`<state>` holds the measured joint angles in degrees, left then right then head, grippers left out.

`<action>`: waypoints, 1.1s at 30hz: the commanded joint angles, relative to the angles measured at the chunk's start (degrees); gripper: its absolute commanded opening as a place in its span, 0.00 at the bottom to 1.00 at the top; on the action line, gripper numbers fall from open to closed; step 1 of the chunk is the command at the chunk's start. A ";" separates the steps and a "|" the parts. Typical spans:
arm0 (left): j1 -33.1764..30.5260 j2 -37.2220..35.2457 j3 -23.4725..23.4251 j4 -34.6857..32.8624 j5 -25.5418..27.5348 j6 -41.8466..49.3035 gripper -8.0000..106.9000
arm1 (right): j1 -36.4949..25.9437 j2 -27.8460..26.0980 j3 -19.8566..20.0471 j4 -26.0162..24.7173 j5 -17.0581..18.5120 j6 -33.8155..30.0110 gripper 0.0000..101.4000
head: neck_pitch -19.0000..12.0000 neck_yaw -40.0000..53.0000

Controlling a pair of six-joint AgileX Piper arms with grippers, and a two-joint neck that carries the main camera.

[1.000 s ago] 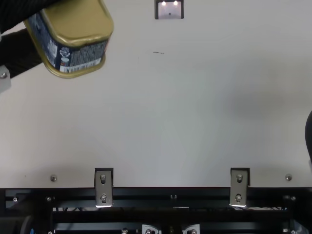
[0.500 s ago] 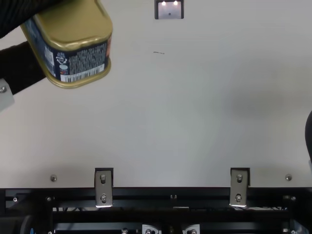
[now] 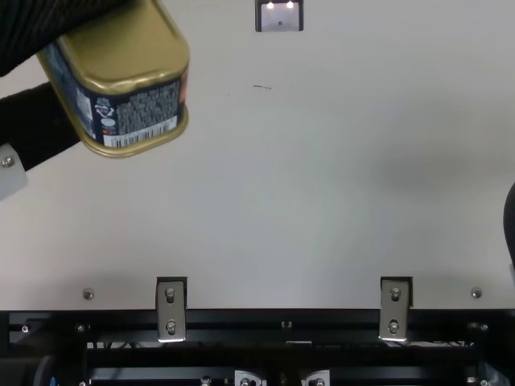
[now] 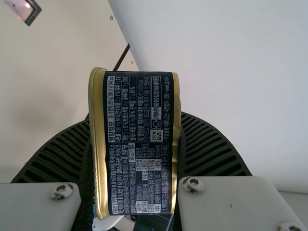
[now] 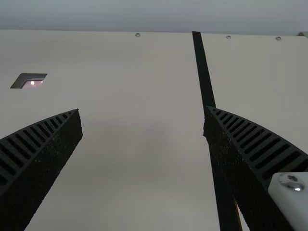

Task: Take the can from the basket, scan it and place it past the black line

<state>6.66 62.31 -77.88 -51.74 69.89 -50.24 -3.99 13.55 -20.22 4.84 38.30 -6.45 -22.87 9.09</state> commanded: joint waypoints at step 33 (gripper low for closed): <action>-2.71 0.50 11.44 28.84 -14.53 42.36 0.16 | 0.00 0.00 0.00 0.00 0.00 0.00 1.00 | -2.13 -0.26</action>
<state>4.46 62.87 -67.74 -24.19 57.39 -11.32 -3.99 13.55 -20.22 4.84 38.30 -6.45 -23.17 9.09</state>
